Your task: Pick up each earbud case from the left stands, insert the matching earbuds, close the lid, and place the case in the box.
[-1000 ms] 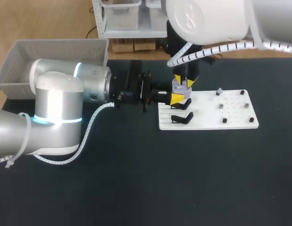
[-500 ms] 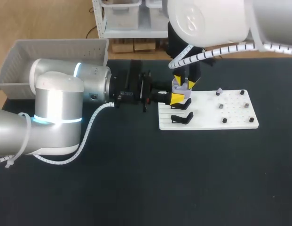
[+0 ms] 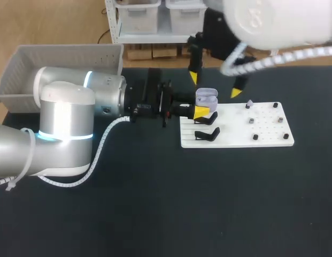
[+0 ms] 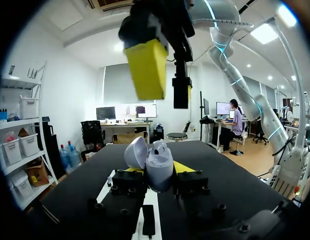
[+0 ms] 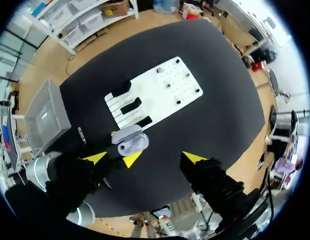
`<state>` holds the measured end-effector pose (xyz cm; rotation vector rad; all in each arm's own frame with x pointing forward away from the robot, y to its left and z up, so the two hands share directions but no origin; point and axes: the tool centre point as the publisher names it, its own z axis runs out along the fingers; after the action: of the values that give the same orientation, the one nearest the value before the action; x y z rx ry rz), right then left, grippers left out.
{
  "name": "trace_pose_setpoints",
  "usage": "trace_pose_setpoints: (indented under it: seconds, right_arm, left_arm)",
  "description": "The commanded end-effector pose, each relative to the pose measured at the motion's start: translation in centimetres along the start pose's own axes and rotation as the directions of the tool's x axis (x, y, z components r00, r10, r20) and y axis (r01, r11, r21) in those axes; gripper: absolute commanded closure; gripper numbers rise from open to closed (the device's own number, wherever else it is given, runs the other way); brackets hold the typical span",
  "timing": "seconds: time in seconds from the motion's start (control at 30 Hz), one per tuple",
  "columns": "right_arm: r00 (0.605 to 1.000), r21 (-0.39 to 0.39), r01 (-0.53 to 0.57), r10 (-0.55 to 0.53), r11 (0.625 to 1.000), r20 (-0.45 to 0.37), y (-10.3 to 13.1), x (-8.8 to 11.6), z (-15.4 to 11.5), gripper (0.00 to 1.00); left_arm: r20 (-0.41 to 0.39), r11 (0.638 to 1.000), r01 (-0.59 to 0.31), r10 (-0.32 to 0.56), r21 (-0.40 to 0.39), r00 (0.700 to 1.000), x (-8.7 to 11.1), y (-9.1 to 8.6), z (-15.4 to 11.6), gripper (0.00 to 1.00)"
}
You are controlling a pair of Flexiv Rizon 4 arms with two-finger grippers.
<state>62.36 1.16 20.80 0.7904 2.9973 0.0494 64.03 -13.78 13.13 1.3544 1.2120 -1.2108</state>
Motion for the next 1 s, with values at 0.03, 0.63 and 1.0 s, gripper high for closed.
trace_pose_setpoints:
  seconds: [0.03, 0.63, 1.0]
  right_arm:
    - [0.993, -0.218, 0.063, -0.039, 0.974, 0.113, -5.2, -0.1, -0.1, 0.07]
    - [0.986, -0.246, -0.082, 0.115, 0.966, 0.123, -7.3, -11.3, 2.4, 0.22]
    - [0.994, -0.147, -0.106, 0.110, 0.983, 0.024, -6.4, -15.5, 7.8, 0.26]
  left_arm:
    - [0.002, 1.000, -0.003, 0.003, -0.005, 1.000, 0.1, -0.1, 0.0, 1.00]
    - [0.002, 1.000, -0.003, 0.003, -0.005, 1.000, 0.1, -0.1, 0.0, 1.00]
    - [0.002, 1.000, -0.003, 0.003, -0.005, 1.000, 0.1, -0.1, 0.0, 1.00]
